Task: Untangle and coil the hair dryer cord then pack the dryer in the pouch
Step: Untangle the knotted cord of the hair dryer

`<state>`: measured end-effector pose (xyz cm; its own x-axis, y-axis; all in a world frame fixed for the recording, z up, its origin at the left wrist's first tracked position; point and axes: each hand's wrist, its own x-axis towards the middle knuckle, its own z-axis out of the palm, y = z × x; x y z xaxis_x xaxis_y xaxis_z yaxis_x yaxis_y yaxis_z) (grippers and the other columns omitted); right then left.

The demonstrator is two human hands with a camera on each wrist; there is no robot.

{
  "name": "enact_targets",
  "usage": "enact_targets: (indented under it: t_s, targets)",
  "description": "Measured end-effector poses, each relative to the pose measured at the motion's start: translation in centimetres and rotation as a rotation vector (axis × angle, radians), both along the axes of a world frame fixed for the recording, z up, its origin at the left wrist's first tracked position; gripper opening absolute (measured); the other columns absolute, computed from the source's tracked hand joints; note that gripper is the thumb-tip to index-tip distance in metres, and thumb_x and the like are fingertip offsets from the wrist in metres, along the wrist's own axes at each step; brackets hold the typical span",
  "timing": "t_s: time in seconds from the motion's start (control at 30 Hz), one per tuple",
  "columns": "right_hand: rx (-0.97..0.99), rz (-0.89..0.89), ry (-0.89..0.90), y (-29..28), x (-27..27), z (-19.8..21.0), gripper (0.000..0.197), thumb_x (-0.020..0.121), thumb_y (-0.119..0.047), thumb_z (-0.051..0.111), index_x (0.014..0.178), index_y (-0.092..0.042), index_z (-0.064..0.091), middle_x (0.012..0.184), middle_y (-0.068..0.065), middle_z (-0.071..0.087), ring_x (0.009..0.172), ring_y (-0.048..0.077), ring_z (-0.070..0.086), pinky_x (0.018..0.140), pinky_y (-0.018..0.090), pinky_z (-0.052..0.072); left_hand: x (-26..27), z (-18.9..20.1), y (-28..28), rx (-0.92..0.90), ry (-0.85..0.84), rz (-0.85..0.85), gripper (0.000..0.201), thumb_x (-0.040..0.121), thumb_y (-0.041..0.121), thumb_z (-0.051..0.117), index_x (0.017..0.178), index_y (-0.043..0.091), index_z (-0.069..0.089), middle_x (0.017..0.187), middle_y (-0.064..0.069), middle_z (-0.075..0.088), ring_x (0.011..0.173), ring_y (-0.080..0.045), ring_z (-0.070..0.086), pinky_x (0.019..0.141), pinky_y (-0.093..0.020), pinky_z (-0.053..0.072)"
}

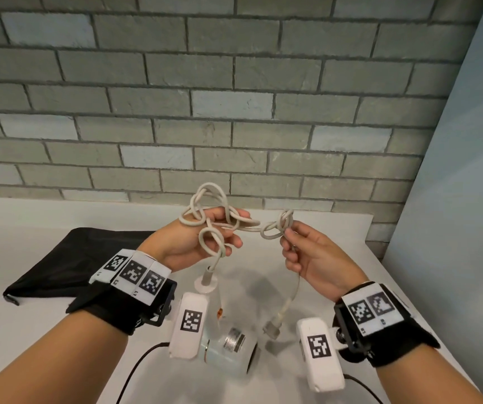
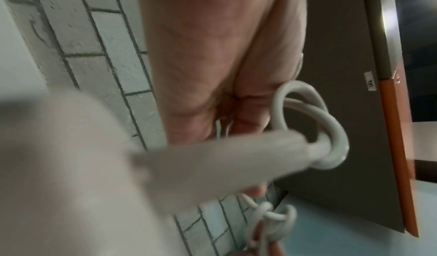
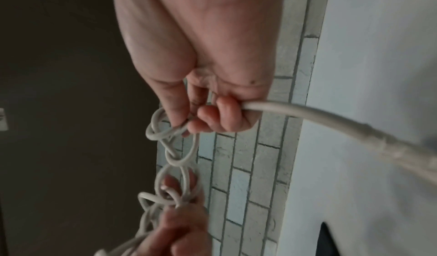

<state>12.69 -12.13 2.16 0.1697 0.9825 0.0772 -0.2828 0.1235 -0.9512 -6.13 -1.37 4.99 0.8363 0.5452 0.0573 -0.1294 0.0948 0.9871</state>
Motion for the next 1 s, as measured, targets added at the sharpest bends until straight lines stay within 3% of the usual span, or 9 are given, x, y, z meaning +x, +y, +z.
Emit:
enact_targets:
  t_s: [0.2,0.3,0.37,0.47,0.6,0.7,0.77,0.9,1.0]
  targets:
    - [0.058,-0.106,-0.183,-0.3,0.3,0.4,0.013,0.090,-0.008,0.049,0.088,-0.014,0.061,0.065,0.000,0.051,0.049,0.004,0.038,0.043,0.013,0.029,-0.9,0.3,0.7,0.005,0.303,0.354,0.021,0.090,-0.002,0.042,0.089,0.006,0.061,0.086,-0.009,0.063,0.068,-0.019,0.062,0.064,-0.029,0.050]
    - [0.076,-0.163,-0.215,-0.2,0.5,0.6,0.015,0.091,-0.006,0.048,0.084,-0.012,0.061,0.069,0.003,0.052,0.047,0.003,0.038,0.042,0.013,0.029,-1.5,1.3,1.6,-0.010,0.142,0.772,0.024,0.093,0.000,0.037,0.112,0.007,0.051,0.097,-0.007,0.059,0.075,-0.019,0.059,0.063,-0.029,0.046]
    - [0.089,-0.177,-0.248,-0.1,0.5,0.8,0.016,0.091,-0.005,0.048,0.083,-0.012,0.061,0.069,0.004,0.053,0.046,0.003,0.038,0.041,0.013,0.030,-1.6,2.2,1.3,0.249,0.059,0.901,0.025,0.093,0.008,0.042,0.115,0.013,0.052,0.107,-0.005,0.056,0.082,-0.015,0.057,0.067,-0.024,0.045]
    - [0.107,-0.163,-0.291,0.1,0.0,1.0,0.015,0.091,-0.005,0.048,0.084,-0.011,0.061,0.067,0.003,0.053,0.048,0.004,0.038,0.043,0.013,0.031,0.0,3.1,-1.3,0.755,0.097,0.700,0.019,0.092,0.012,0.048,0.100,0.023,0.062,0.102,0.003,0.060,0.094,-0.013,0.056,0.082,-0.022,0.043]
    - [0.147,-0.165,-0.286,0.4,-0.7,1.2,0.015,0.091,-0.005,0.048,0.084,-0.012,0.059,0.065,0.002,0.054,0.049,0.007,0.042,0.045,0.015,0.036,3.0,2.2,-3.2,0.963,0.300,0.394,0.022,0.090,0.011,0.051,0.107,0.012,0.066,0.098,-0.007,0.065,0.096,-0.024,0.060,0.090,-0.039,0.047]
    - [0.153,-0.141,-0.310,0.0,-0.7,1.2,0.013,0.091,-0.006,0.048,0.087,-0.010,0.059,0.065,0.003,0.055,0.050,0.009,0.047,0.048,0.017,0.042,3.3,1.8,-3.1,0.780,0.268,0.305,0.016,0.090,0.009,0.053,0.096,0.008,0.067,0.086,-0.016,0.067,0.075,-0.022,0.061,0.077,-0.039,0.051]
    - [0.155,-0.132,-0.358,-0.5,-0.7,1.1,0.010,0.090,-0.008,0.049,0.087,-0.009,0.058,0.066,0.004,0.056,0.052,0.010,0.050,0.051,0.018,0.045,3.2,1.7,-2.8,0.613,0.262,0.211,0.013,0.090,0.009,0.052,0.090,0.005,0.064,0.077,-0.009,0.064,0.064,-0.011,0.058,0.068,-0.027,0.050]
    - [0.168,-0.125,-0.351,-0.9,-0.9,1.0,0.009,0.086,-0.012,0.055,0.082,-0.005,0.055,0.072,0.003,0.062,0.062,0.013,0.060,0.057,0.024,0.052,3.3,1.2,-2.7,0.340,0.251,0.137,0.021,0.095,0.007,0.039,0.088,0.000,0.058,0.081,-0.011,0.061,0.070,-0.017,0.057,0.071,-0.025,0.048]
    - [0.155,-0.101,-0.189,-0.7,-0.6,0.9,0.009,0.086,-0.010,0.053,0.091,-0.003,0.054,0.077,0.005,0.060,0.065,0.012,0.062,0.059,0.023,0.053,3.2,1.4,-2.8,-0.071,0.059,0.121,0.030,0.093,0.009,0.033,0.070,0.007,0.052,0.069,-0.007,0.056,0.067,-0.021,0.053,0.067,-0.029,0.043]
